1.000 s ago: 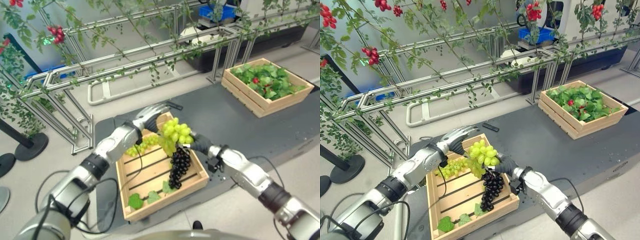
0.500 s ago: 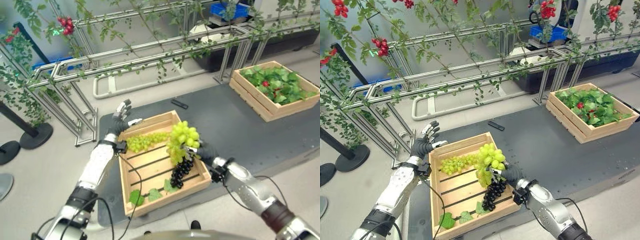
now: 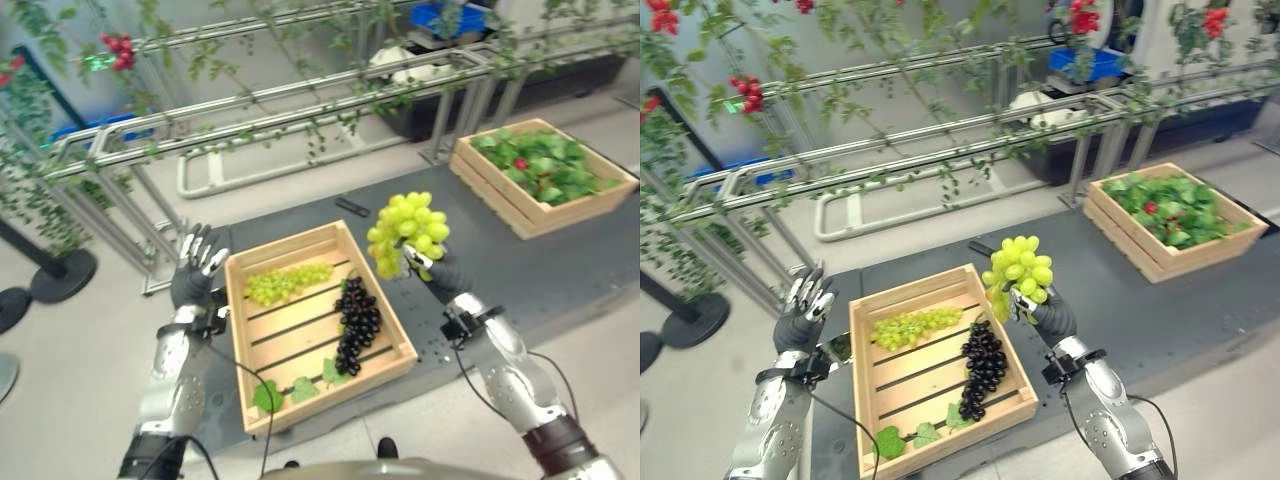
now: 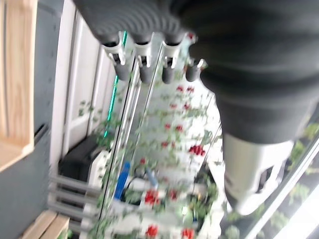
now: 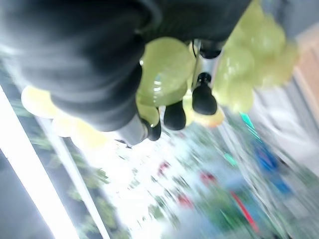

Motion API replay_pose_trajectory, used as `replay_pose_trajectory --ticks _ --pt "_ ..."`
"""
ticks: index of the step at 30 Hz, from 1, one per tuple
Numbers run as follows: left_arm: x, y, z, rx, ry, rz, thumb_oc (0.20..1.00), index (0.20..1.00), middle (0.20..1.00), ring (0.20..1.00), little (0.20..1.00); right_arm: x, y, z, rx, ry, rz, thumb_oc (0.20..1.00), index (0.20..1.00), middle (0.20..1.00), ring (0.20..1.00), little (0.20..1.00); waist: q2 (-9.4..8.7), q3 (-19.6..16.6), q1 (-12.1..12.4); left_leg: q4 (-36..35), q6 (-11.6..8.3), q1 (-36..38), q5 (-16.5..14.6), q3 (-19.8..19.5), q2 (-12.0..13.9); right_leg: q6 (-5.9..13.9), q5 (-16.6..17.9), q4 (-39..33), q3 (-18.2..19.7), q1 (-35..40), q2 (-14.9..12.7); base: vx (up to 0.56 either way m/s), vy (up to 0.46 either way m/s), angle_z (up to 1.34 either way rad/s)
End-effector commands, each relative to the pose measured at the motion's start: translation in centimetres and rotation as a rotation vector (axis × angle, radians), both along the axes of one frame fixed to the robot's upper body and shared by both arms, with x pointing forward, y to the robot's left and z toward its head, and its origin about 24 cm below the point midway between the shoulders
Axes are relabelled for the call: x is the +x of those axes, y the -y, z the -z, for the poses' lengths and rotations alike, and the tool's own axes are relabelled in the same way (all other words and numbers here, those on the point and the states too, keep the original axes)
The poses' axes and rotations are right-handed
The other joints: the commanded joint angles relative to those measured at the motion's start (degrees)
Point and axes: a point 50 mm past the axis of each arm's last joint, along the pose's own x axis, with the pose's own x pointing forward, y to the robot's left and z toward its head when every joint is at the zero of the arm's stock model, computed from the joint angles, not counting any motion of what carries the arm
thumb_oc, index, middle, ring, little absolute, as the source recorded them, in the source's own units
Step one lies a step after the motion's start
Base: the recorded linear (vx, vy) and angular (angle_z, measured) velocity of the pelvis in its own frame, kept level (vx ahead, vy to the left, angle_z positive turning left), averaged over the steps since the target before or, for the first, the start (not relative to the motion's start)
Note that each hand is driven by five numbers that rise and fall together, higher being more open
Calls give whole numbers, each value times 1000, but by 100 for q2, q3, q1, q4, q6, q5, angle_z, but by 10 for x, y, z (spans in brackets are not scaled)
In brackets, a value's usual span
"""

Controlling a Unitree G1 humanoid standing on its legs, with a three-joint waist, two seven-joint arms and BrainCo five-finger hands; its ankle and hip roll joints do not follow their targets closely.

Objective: Pick up the fruits from the basket on one side to the basket on the other side

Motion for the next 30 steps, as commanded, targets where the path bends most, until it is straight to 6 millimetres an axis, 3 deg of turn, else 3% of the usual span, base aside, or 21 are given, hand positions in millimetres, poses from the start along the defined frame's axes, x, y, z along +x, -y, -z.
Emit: replay_pose_trajectory --ticks 1,3,5,6,8,11,12,14,15,19,21,22,24,26,28,29,30 --pt "-1 -10 -30 109 173 2 1000 1000 1000 1000 1000 -2 -5 -50 5 294 12 200 200 200 200 200 -283 -466 35 573 66 -238 -453 386 -69 247 -323 213 115 86 322 -72 159 -128" --pt "3 -2 -32 141 177 40 1000 1000 1000 1000 1000 -4 -3 -57 -2 342 46 200 200 200 200 200 -332 -528 -104 208 154 -134 -371 842 135 458 -114 213 279 -149 285 -110 185 -113" --pt "3 -2 -32 142 177 41 1000 1000 1000 1000 1000 -5 -3 -57 -2 342 46 200 200 200 200 200 -335 -535 -56 190 157 -130 -369 890 144 462 -110 223 328 -167 298 -116 116 -99" --pt "3 -4 -37 196 186 42 1000 1000 1000 1000 1000 -5 0 -65 -2 379 76 200 200 200 200 200 -388 -491 -117 16 235 -160 -333 1295 173 636 1 289 517 -417 314 -226 172 -100" --pt "5 -4 -39 203 195 52 1000 1000 1000 1000 1000 -5 -3 -69 -2 404 84 200 200 200 200 200 -465 -447 -67 -87 293 -207 -311 1651 173 776 152 340 680 -667 331 -242 175 -105" --pt "6 -3 -41 234 197 54 1000 1000 1000 1000 1000 -2 -4 -72 -15 419 110 200 200 200 200 200 -560 -366 -58 -176 328 -239 -304 2022 200 971 417 302 564 -968 220 -186 92 -119" --pt "8 -3 -44 251 201 50 1000 1000 1000 1000 1000 0 -5 -75 -14 429 121 200 200 200 200 200 -552 -309 -20 -184 328 -253 -291 2148 261 1008 372 335 305 -1055 125 -170 30 -67" --pt "7 -4 -47 286 206 45 1000 1000 1000 1000 1000 1 -6 -77 1 441 133 200 200 200 200 200 -444 -232 130 -213 296 -224 -276 2387 453 852 52 519 -877 -1123 -312 -161 35 -98" --pt "6 -4 -47 278 207 40 1000 1000 1000 1000 1000 2 -7 -78 6 440 136 200 200 200 200 200 -402 -202 138 -207 288 -235 -235 2453 506 780 -92 677 -1234 -1086 -459 -167 36 -132" --pt "4 -7 -45 264 196 37 1000 1000 1000 1000 1000 1 -5 -80 -3 453 150 200 200 200 200 200 -331 -268 192 -355 301 -234 -87 2704 635 667 -332 1168 -1536 -887 -723 -109 18 -82" --pt "0 -9 -42 250 186 34 1000 1000 1000 1000 1000 -1 5 -80 11 455 206 200 200 200 200 200 -293 -462 266 -461 287 -219 -88 3078 770 660 -433 1256 -2005 -495 -1169 -72 -63 -54" --pt "-1 -9 -42 250 186 35 1000 1000 1000 1000 1000 -1 5 -80 11 454 206 200 200 200 200 200 -293 -467 270 -464 288 -216 -88 3081 770 663 -421 1232 -2005 -482 -1167 -44 -76 -52" --pt "-4 -10 -44 238 197 24 1000 1000 1000 1000 1000 1 7 -81 3 459 250 200 200 200 200 200 -271 -516 449 -329 265 -215 -174 3465 904 706 -378 1407 -2844 -278 -1725 -31 -79 -87" --pt "-6 -13 -46 236 208 7 1000 1000 1000 1000 1000 4 6 -82 -18 461 261 200 200 200 200 200 -330 -583 532 -316 255 -182 -206 3808 960 816 -162 1437 -3344 -122 -2018 12 -99 -134" --pt "-6 -13 -47 228 213 2 1000 1000 1000 1000 1000 6 6 -83 -23 461 272 200 200 200 200 200 -376 -657 588 -298 227 -113 -366 3897 976 950 -211 1461 -3453 40 -2083 70 -130 -115" --pt "-5 -12 -48 214 223 0 1000 1000 1000 1000 1000 8 6 -83 -36 457 277 200 200 200 200 200 -470 -703 512 -353 207 -41 -364 4166 1019 1018 -141 1216 -3461 76 -1946 5 -127 -93" --pt "-5 -12 -48 214 223 0 1000 1000 1000 1000 1000 8 5 -83 -36 457 276 200 200 200 200 200 -467 -704 535 -368 202 -32 -358 4193 1026 1013 -132 1207 -3433 65 -1932 4 -305 -102"
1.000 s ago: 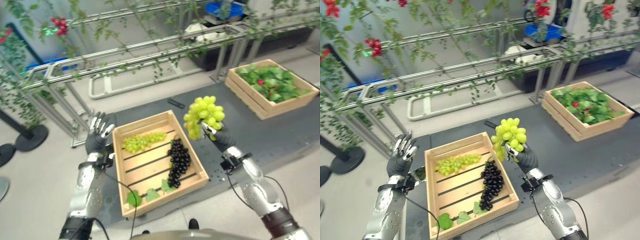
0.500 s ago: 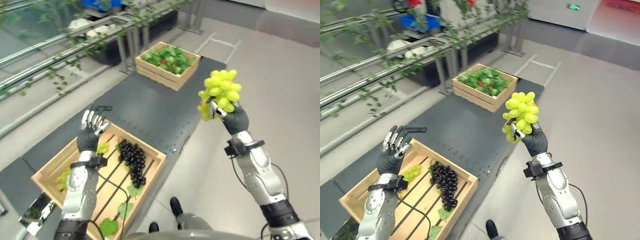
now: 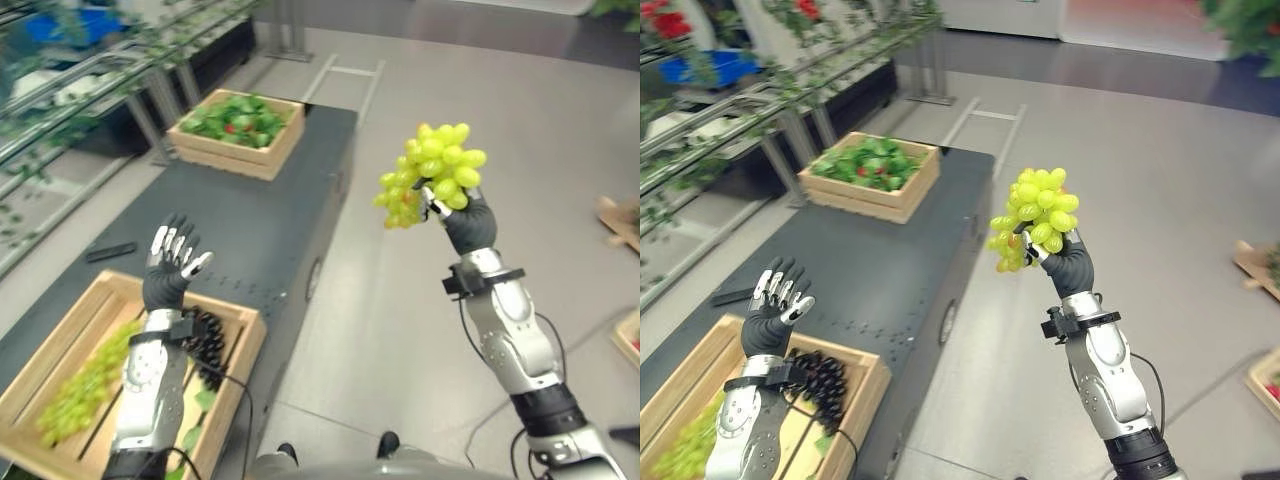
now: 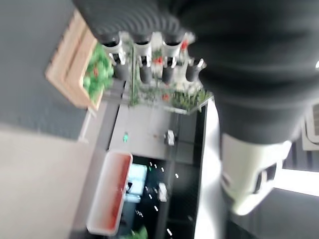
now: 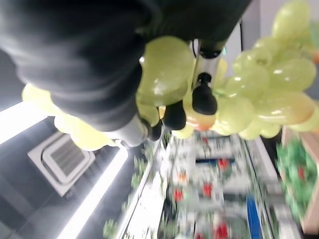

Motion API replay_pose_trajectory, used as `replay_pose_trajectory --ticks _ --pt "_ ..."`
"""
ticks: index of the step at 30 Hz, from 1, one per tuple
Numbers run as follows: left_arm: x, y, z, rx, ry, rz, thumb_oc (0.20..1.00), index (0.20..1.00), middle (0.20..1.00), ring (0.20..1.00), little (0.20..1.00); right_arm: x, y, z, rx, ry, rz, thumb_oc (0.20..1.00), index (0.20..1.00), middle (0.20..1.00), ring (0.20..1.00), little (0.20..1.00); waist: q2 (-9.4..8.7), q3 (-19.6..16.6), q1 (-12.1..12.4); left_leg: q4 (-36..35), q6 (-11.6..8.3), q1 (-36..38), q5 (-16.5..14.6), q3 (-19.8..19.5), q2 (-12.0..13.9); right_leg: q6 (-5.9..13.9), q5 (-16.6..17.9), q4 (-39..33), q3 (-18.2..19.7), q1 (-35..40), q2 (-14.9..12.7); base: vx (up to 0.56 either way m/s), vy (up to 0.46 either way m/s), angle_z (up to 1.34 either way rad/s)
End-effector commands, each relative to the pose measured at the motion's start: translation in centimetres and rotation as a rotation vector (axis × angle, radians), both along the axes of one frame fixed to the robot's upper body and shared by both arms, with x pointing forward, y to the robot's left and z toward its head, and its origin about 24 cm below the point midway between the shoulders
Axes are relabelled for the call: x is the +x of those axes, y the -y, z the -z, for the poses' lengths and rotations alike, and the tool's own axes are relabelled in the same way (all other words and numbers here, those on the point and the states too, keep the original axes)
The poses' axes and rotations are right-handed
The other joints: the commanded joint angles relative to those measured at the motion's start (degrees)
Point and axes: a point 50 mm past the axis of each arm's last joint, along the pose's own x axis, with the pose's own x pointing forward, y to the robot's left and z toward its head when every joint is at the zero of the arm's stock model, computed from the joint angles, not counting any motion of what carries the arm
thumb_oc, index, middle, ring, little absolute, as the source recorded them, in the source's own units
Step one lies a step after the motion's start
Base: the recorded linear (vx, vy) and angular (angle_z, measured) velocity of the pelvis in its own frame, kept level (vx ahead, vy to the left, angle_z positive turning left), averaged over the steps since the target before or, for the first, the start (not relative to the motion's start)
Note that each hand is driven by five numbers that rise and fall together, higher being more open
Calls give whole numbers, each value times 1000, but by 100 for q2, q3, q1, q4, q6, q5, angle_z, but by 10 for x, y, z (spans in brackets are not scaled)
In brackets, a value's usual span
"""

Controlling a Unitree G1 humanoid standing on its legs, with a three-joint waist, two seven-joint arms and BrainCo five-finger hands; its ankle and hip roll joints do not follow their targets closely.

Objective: Pick up the fruits from the basket on one side to the basket on the other side

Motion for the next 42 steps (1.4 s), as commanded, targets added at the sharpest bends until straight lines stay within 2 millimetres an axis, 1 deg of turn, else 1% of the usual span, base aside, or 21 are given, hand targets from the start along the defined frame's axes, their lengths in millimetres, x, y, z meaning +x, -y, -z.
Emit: replay_pose_trajectory --ticks 1,4,9,10,12,14,15,16,17,19,22,24,26,28,33,35,36,37,38,40,42 --pt "-8 -8 -27 53 137 -4 1000 1000 1000 1000 1000 -9 4 -38 41 224 40 200 200 200 200 200 -309 -626 -147 149 472 -323 -330 -123 -437 895 717 -665 563 450 -450 30 -247 -96" --pt "-4 1 -28 13 157 40 1000 1000 1000 1000 1000 -12 12 -38 38 229 66 200 200 200 200 200 -306 -644 -311 96 319 -243 -215 -67 -185 722 427 -850 964 425 -32 41 -334 -110" --pt "1 17 -28 -33 179 120 1000 1000 1000 1000 1000 -17 25 -39 43 241 113 200 200 200 200 200 -348 -618 -609 211 71 -189 87 156 371 454 231 -774 1224 280 459 30 -361 -61" --pt "4 24 -28 -45 179 151 1000 1000 1000 1000 1000 -17 28 -38 45 238 124 200 200 200 200 200 -367 -639 -704 391 -24 -133 -40 88 558 412 14 -714 1389 336 614 70 -362 -50" --pt "5 26 -29 -47 187 162 1000 1000 1000 1000 1000 -18 30 -38 42 242 134 200 200 200 200 200 -416 -629 -752 677 -59 -178 -29 127 712 328 -37 -751 1437 391 728 113 -326 -29" --pt "8 31 -29 -69 191 181 1000 1000 1000 1000 1000 -19 32 -42 42 263 142 200 200 200 200 200 -461 -557 -712 1339 -157 -413 255 -55 970 164 -77 -877 1590 523 958 51 -412 -37" --pt "10 35 -30 -81 199 193 1000 1000 1000 1000 1000 -18 31 -43 51 267 140 200 200 200 200 200 -495 -463 -659 1717 -161 -651 587 -195 1062 8 41 -1010 1614 561 1103 -11 -386 -51" --pt "11 37 -30 -86 200 197 1000 1000 1000 1000 1000 -16 30 -43 54 265 137 200 200 200 200 200 -560 -406 -584 2055 -136 -795 683 -563 940 -78 45 -1071 1774 625 1170 -40 -317 -88" --pt "11 38 -31 -83 205 203 1000 1000 1000 1000 1000 -14 27 -43 53 262 126 200 200 200 200 200 -606 -369 -499 2209 -44 -964 563 -1011 605 -112 86 -1118 1942 644 1207 63 -208 -91" --pt "7 37 -31 -76 209 188 1000 1000 1000 1000 1000 -9 20 -41 48 248 96 200 200 200 200 200 -650 -319 -203 2309 117 -1416 84 -1916 -536 -105 108 -1192 2378 801 1343 160 -165 -113" --pt "4 34 -29 -75 210 173 1000 1000 1000 1000 1000 -8 22 -41 31 245 98 200 200 200 200 200 -661 -346 -185 1881 249 -1684 -13 -1840 -628 -104 66 -1276 2634 969 1410 207 -74 -124" --pt "3 36 -27 -70 204 184 1000 1000 1000 1000 1000 -7 22 -40 10 237 101 200 200 200 200 200 -602 -321 -100 1529 250 -2017 266 -1928 -848 -116 44 -1327 2789 1144 1521 232 -6 -58" --pt "1 34 -28 -58 208 171 1000 1000 1000 1000 1000 -3 19 -40 2 237 104 200 200 200 200 200 -484 -275 104 926 125 -2351 761 -2315 -1097 -94 27 -1441 3126 1368 1771 256 -22 -76" --pt "0 33 -29 -49 213 157 1000 1000 1000 1000 1000 -1 17 -42 0 241 108 200 200 200 200 200 -436 -276 196 685 76 -2331 971 -2367 -1090 -90 -39 -1499 3341 1546 1839 262 6 -111" --pt "-4 30 -30 -9 214 158 1000 1000 1000 1000 1000 5 11 -46 8 244 82 200 200 200 200 200 -483 -582 317 238 358 -1710 857 -2360 -1179 122 -235 -1268 3570 1693 1716 285 128 -109" --pt "-4 29 -34 15 226 160 1000 1000 1000 1000 1000 7 8 -48 19 249 74 200 200 200 200 200 -585 -587 311 137 475 -1452 729 -2181 -1171 410 -158 -373 3356 1389 1587 241 101 -83" --pt "-2 29 -36 27 228 159 1000 1000 1000 1000 1000 9 5 -50 24 253 67 200 200 200 200 200 -597 -570 299 106 526 -1330 662 -2129 -1171 700 113 178 3186 1108 1519 113 59 -54" --pt "-2 29 -36 27 229 158 1000 1000 1000 1000 1000 9 5 -50 24 254 66 200 200 200 200 200 -581 -581 309 101 519 -1357 685 -2121 -1144 696 142 181 3196 1072 1543 82 85 -29" --pt "0 30 -38 44 232 164 1000 1000 1000 1000 1000 10 5 -52 24 259 75 200 200 200 200 200 -573 -499 227 89 583 -1227 620 -2070 -1122 951 497 755 3041 771 1429 107 155 -29" --pt "1 31 -39 67 228 176 1000 1000 1000 1000 1000 12 5 -54 29 258 90 200 200 200 200 200 -416 -416 42 0 650 -846 459 -2068 -998 931 578 1463 2587 252 1266 167 195 -39" --pt "0 29 -40 80 232 168 1000 1000 1000 1000 1000 12 6 -55 47 263 104 200 200 200 200 200 -391 -408 -13 -104 634 -628 322 -1987 -961 720 352 1058 2075 32 844 143 67 -25"
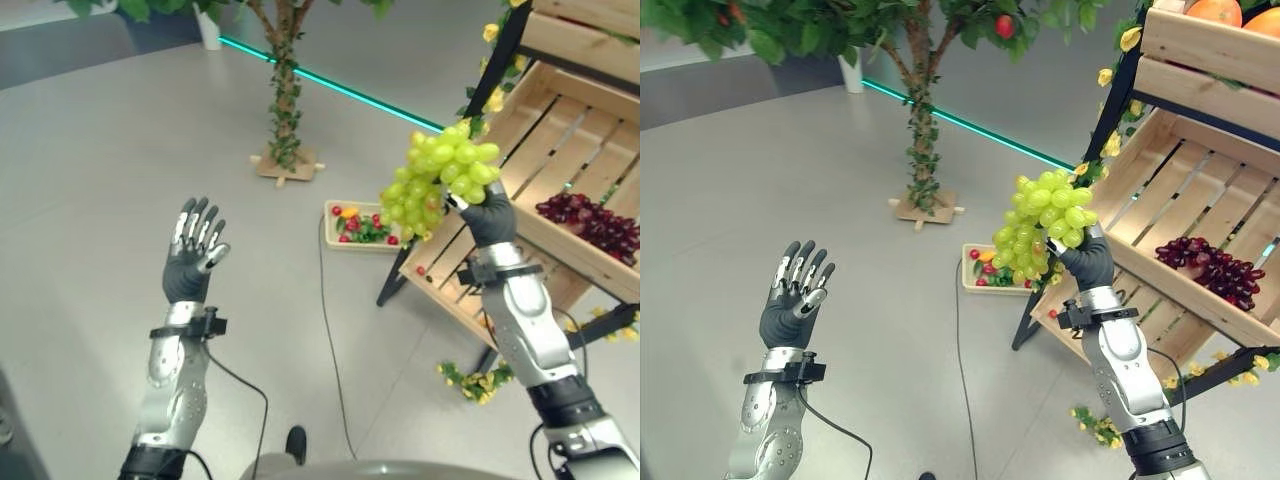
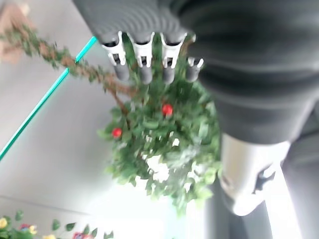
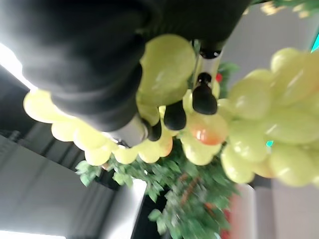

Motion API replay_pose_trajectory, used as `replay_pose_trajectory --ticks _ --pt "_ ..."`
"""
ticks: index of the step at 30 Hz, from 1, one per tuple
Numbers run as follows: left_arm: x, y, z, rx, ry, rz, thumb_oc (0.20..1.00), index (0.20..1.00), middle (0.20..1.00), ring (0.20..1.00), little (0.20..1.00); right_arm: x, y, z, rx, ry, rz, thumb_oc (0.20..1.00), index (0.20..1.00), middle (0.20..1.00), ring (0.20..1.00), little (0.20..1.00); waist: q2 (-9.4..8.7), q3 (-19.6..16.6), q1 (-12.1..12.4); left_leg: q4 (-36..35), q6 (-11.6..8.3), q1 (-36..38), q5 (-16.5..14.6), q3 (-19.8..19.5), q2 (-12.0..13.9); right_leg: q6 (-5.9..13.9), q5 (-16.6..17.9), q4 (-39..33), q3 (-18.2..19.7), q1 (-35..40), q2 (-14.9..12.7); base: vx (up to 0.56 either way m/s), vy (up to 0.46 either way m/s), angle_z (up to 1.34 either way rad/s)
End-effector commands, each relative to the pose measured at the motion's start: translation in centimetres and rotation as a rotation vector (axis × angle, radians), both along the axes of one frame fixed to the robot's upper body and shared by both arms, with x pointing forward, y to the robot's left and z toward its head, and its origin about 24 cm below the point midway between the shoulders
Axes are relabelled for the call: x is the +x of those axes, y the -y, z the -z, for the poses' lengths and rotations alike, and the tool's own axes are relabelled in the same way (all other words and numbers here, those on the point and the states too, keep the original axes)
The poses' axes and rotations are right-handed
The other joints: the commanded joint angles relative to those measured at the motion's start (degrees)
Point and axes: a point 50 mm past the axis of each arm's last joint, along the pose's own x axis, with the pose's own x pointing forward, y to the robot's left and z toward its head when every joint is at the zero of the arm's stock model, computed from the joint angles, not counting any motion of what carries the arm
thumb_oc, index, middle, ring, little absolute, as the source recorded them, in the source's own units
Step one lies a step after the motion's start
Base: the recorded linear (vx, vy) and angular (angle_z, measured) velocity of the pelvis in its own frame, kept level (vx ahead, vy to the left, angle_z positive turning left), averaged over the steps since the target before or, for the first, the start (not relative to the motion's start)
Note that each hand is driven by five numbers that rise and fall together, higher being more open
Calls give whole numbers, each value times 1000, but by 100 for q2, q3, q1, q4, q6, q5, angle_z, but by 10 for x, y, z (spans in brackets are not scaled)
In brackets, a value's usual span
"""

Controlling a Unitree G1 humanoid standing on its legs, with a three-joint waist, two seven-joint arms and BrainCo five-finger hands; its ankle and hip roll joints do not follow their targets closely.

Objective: Pick up the fruits from the basket on one side to the basket on the other side

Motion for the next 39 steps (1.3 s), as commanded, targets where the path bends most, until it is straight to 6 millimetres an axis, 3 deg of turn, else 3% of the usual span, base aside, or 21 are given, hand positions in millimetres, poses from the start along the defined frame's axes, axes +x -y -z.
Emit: replay_pose_trajectory --ticks 1,2,4,6,8,12,16,18,20,21,22,24,26,27,28,30,31,33,39 --pt "-11 -9 -22 98 123 -21 1000 1000 1000 1000 1000 4 3 -45 60 213 28 200 200 200 200 200 -174 -238 64 52 -357 -76 -326 244 190 -165 1186 -1975 -500 213 -194 165 3 -9" --pt "-11 -9 -21 92 121 -15 1000 1000 1000 1000 1000 3 6 -44 51 209 35 200 200 200 200 200 -152 -256 9 -6 -388 -10 -364 173 190 -232 1109 -2335 -489 222 -120 169 -2 -20" --pt "-10 -7 -20 87 114 5 1000 1000 1000 1000 1000 1 15 -45 52 214 70 200 200 200 200 200 -191 -235 -127 -110 -406 89 -432 84 77 -274 1290 -3163 -129 1 36 209 -32 -4" --pt "-8 -7 -20 96 112 17 1000 1000 1000 1000 1000 0 18 -48 63 230 76 200 200 200 200 200 -157 -205 -143 -232 -472 218 -499 113 143 -147 1682 -3880 -188 -166 -220 191 -98 32" --pt "-8 -8 -23 112 123 10 1000 1000 1000 1000 1000 0 16 -49 71 234 78 200 200 200 200 200 -60 -147 -153 -297 -575 396 -577 198 302 -18 2051 -4322 -522 -499 -558 202 -106 18" --pt "-6 -7 -22 109 124 10 1000 1000 1000 1000 1000 -3 24 -45 51 222 114 200 200 200 200 200 -222 -218 -268 -246 -646 725 -971 130 212 7 2299 -4442 -378 -274 -545 302 -147 -11" --pt "-3 -2 -20 87 116 25 1000 1000 1000 1000 1000 -9 33 -48 28 242 144 200 200 200 200 200 -215 -416 -388 313 -809 789 -1307 -60 473 -168 2078 -4159 -380 -82 -420 321 -272 52" --pt "-2 0 -18 61 114 37 1000 1000 1000 1000 1000 -12 34 -52 27 266 141 200 200 200 200 200 -203 -406 -429 1137 -1036 554 -1093 -121 621 -351 1838 -4067 -415 187 -252 230 -317 32" --pt "-2 3 -19 51 116 48 1000 1000 1000 1000 1000 -13 34 -54 49 276 132 200 200 200 200 200 -269 -277 -362 2319 -1232 17 -506 -249 654 -541 1749 -4098 -464 476 -174 122 -335 22" --pt "-1 4 -22 48 129 45 1000 1000 1000 1000 1000 -14 35 -55 48 283 134 200 200 200 200 200 -319 -187 -330 2830 -1231 -276 -442 -300 580 -620 1720 -4134 -501 564 -156 76 -285 8" --pt "-1 4 -22 31 128 40 1000 1000 1000 1000 1000 -14 35 -55 53 284 139 200 200 200 200 200 -353 -151 -291 2856 -1188 -407 -514 -275 502 -653 1660 -4170 -516 647 -144 79 -222 -7" --pt "-2 4 -18 9 112 36 1000 1000 1000 1000 1000 -16 42 -54 58 275 173 200 200 200 200 200 -361 -155 -258 2153 -1044 -741 -708 -22 583 -617 1542 -4230 -575 839 -114 158 -103 4" --pt "-3 4 -18 10 110 31 1000 1000 1000 1000 1000 -19 47 -51 42 271 206 200 200 200 200 200 -261 -183 -206 1220 -1008 -813 -407 122 774 -549 1433 -4206 -572 961 -19 184 -6 22" --pt "-4 5 -15 6 101 36 1000 1000 1000 1000 1000 -21 47 -49 37 266 208 200 200 200 200 200 -244 -190 -216 1179 -1011 -645 -418 173 803 -558 1384 -4137 -560 960 -28 132 10 -2" --pt "-3 6 -14 15 93 35 1000 1000 1000 1000 1000 -22 50 -44 47 248 224 200 200 200 200 200 -197 -186 -255 1136 -1064 -671 -168 143 842 -586 1354 -4141 -587 996 4 99 17 -16" --pt "-4 5 -16 15 100 33 1000 1000 1000 1000 1000 -20 48 -42 50 239 220 200 200 200 200 200 -177 -225 -242 833 -1053 -513 -255 -54 766 -561 1379 -4195 -512 967 5 97 52 -5" --pt "-4 4 -17 15 107 30 1000 1000 1000 1000 1000 -22 53 -40 55 234 242 200 200 200 200 200 -192 -294 -332 581 -1058 -350 -244 182 833 -530 1417 -4289 -584 1010 -31 126 57 -12" --pt "-6 2 -15 25 93 15 1000 1000 1000 1000 1000 -22 57 -35 66 213 268 200 200 200 200 200 -149 -476 -320 216 -996 -10 -320 213 807 -474 1444 -4402 -585 1106 -68 180 78 -10" --pt "-10 -1 -12 32 75 12 1000 1000 1000 1000 1000 -19 68 -21 89 143 321 200 200 200 200 200 -166 -586 -306 72 -956 209 -379 302 775 -441 1425 -4491 -550 1240 -95 88 45 3"
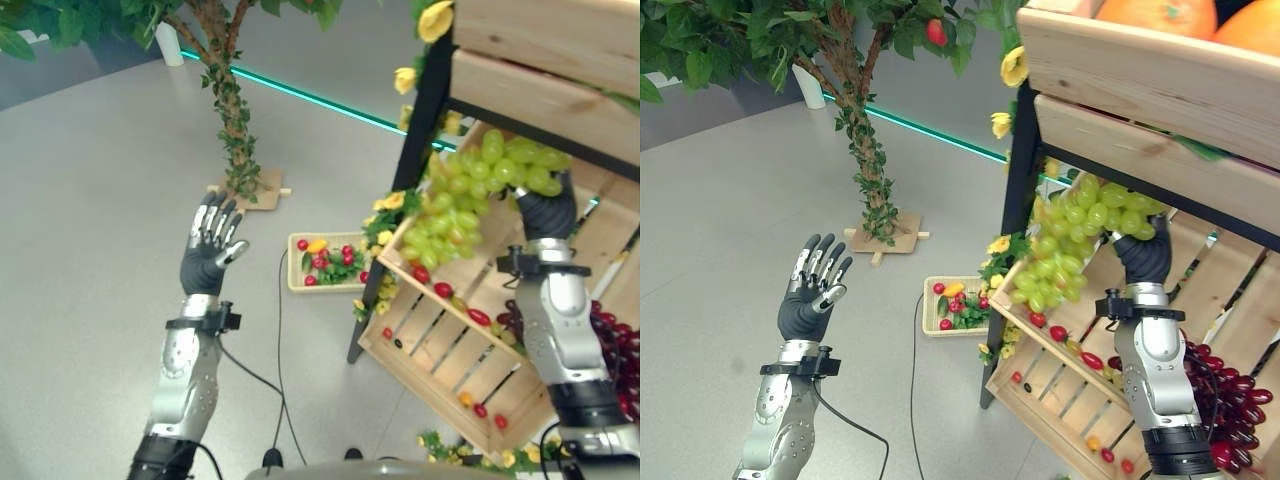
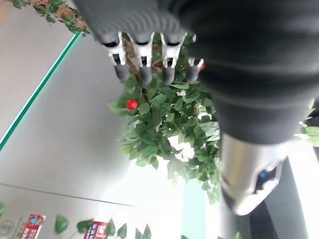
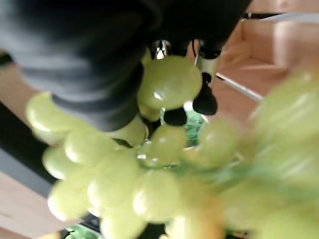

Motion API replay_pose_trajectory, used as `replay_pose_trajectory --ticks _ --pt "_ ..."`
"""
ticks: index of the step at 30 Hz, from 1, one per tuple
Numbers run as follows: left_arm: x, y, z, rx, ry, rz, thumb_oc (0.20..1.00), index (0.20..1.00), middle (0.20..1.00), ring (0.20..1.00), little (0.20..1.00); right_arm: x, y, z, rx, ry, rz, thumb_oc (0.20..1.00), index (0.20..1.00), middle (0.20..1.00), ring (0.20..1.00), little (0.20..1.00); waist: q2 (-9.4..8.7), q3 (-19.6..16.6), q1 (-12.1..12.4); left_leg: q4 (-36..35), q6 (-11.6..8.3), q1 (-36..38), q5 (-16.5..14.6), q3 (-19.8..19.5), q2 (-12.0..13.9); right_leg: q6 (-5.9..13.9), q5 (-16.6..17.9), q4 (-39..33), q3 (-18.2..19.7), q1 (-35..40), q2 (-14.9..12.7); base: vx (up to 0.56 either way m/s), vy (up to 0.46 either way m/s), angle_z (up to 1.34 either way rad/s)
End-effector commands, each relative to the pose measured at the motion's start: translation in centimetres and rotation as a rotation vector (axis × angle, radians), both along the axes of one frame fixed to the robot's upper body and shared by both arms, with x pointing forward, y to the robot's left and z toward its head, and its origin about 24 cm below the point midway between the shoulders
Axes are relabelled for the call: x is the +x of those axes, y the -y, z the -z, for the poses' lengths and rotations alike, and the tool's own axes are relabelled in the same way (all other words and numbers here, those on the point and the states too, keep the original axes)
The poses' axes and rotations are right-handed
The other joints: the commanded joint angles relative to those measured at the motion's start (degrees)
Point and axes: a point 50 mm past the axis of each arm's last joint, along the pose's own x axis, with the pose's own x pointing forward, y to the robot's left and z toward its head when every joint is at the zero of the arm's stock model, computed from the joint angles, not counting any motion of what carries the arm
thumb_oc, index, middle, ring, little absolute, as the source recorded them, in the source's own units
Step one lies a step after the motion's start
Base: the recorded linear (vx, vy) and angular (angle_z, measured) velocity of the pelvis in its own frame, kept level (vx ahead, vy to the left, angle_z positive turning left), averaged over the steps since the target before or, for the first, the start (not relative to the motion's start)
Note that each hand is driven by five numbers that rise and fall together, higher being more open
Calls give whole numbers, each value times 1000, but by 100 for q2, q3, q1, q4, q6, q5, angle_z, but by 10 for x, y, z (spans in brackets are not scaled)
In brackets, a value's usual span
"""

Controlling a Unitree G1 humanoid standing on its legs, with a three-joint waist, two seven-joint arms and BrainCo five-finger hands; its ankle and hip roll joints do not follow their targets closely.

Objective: Pick up the fruits from the basket on one side to the basket on the other side

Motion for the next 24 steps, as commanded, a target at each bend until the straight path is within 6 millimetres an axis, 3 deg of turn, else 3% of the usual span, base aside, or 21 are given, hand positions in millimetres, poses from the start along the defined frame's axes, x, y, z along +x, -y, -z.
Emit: replay_pose_trajectory --ticks 1,15,20,21,24 --pt "-9 -8 -12 50 63 -3 1000 1000 1000 1000 1000 1 13 -11 23 79 58 200 200 200 200 200 -255 -573 195 197 41 135 -373 99 14 718 -143 107 212 -21 -526 70 51 8" --pt "-13 -11 -16 50 63 1 1000 1000 1000 1000 1000 24 59 59 89 -311 271 200 200 200 200 200 -317 -530 329 90 54 213 -410 80 4 769 -113 60 214 1 -551 10 10 0" --pt "-10 -13 -19 54 67 -10 1000 1000 1000 1000 1000 29 64 71 85 -401 311 200 200 200 200 200 -317 -473 312 106 44 207 -412 85 14 767 -115 104 230 -25 -546 -12 5 -2" --pt "-10 -14 -19 61 64 -17 1000 1000 1000 1000 1000 29 71 83 45 -485 346 200 200 200 200 200 -314 -465 297 109 43 205 -415 91 18 768 -117 125 245 -42 -545 0 0 0" --pt "-10 -14 -20 67 64 -24 1000 1000 1000 1000 1000 27 79 88 -63 -557 423 200 200 200 200 200 -299 -444 264 100 45 211 -421 106 18 772 -108 144 264 -63 -545 0 0 0"
